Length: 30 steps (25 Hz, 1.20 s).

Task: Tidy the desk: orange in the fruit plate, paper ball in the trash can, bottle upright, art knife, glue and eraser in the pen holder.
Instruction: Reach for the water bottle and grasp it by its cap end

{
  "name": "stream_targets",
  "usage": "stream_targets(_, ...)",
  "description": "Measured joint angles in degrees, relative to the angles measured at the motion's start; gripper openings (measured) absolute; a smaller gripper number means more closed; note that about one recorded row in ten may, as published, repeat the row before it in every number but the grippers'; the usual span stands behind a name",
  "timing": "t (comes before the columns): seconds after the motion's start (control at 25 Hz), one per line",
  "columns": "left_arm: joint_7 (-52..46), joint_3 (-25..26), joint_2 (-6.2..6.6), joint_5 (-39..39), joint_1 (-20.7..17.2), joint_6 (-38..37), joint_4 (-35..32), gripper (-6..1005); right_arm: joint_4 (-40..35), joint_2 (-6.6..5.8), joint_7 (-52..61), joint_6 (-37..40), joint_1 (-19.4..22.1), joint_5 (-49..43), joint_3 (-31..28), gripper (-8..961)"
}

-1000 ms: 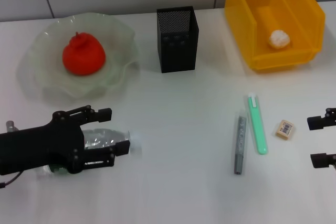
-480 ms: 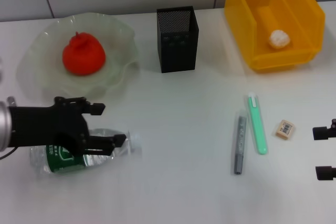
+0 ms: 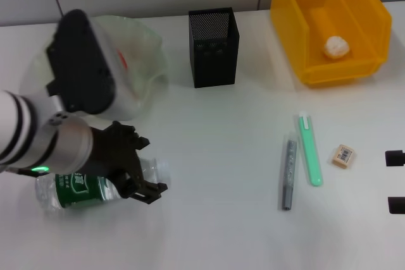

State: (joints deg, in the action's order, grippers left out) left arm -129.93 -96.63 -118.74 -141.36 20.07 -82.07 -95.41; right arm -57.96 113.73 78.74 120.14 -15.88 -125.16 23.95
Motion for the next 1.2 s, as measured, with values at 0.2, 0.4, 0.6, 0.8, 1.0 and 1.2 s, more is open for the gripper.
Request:
stream_targets(0.2, -2.80, -2.90, -0.07, -2.63, 3.17, 0.46, 1.19, 792, 0.10, 0.00, -0.02, -0.06, -0.36, 0.00, -0.02, 843)
stream_targets(0.4, -3.99, -3.67, -0.16, -3.54, 7.63, 0.46, 6.32, 791, 0.33, 0.00, -0.04, -0.17, -0.65, 0.01, 0.21, 843)
stream_targets(0.6, -4.02, -5.39, -0.36, -4.34, 9.81, 1.65, 8.77, 790, 1.04, -0.08, -0.07, -0.34, -0.95, -0.10, 0.40, 843)
stream_targets(0.8, -4.52, -6.33, -0.45, -5.41, 12.65, 3.03, 12.22, 789, 1.55, -0.28, -0.08, -0.35, -1.49, -0.46, 0.49, 843)
stream_targets(1.0, -4.93, -6.38, -0.45, -6.31, 15.28, 3.20, 15.58, 788, 1.56, -0.28, -0.09, -0.35, -1.61, -0.46, 0.49, 843)
stream_targets(1.2, -5.23, -7.01, -0.44, -7.93, 16.34, 2.28, 16.31, 787, 1.55, -0.27, -0.08, -0.42, -1.80, -0.51, 0.48, 843)
